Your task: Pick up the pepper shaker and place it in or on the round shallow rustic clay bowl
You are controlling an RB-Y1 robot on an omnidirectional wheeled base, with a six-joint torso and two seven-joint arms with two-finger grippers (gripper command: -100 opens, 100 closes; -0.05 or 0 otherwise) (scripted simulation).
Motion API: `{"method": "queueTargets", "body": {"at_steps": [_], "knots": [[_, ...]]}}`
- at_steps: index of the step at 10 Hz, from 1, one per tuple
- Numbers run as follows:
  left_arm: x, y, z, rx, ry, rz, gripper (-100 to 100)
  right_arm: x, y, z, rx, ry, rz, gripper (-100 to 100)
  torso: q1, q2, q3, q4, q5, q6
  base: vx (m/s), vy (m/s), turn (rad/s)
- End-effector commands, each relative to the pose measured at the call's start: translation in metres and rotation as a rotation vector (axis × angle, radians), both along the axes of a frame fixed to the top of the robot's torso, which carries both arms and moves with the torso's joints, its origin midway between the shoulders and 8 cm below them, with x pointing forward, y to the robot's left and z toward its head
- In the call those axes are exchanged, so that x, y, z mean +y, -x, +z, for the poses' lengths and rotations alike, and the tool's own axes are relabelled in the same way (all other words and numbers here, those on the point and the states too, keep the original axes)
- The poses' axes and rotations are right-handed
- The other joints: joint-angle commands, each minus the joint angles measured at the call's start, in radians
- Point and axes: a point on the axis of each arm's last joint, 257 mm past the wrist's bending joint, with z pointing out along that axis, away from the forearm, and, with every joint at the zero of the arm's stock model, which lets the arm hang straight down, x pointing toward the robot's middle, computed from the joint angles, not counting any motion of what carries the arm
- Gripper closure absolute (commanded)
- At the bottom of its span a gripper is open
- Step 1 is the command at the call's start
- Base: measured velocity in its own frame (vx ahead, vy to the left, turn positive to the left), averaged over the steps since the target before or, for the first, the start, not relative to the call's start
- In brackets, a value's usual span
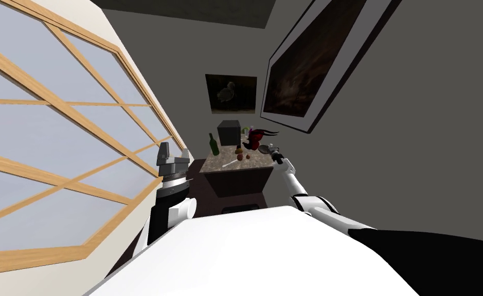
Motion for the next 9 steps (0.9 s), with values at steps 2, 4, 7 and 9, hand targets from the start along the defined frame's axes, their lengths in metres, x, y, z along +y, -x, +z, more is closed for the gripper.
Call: {"method": "queueTargets", "body": {"at_steps": [2,4,7,9], "knots": [[0.000,0.000,0.000,0.000,0.000,0.000,0,-0.005,-0.007,0.007,0.021,-0.030,-0.031,100,0.000,0.000,0.000,0.000,0.000,0.000,0.018,-0.083,0.158],[0.000,0.000,0.000,0.000,0.000,0.000,0,-0.010,-0.012,0.011,0.039,-0.057,-0.056,100,-0.001,-0.001,0.000,0.000,-0.001,0.000,0.021,-0.105,0.167],[0.000,0.000,0.000,0.000,0.000,0.000,0,-0.015,-0.015,0.011,0.068,-0.088,-0.088,100,0.001,0.000,0.000,0.000,-0.001,0.001,0.006,-0.062,0.110],[0.000,0.000,0.000,0.000,0.000,0.000,0,-0.018,-0.017,0.013,0.090,-0.120,-0.111,100,-0.001,0.000,0.000,0.000,-0.001,-0.001,0.011,-0.101,0.204]]}}
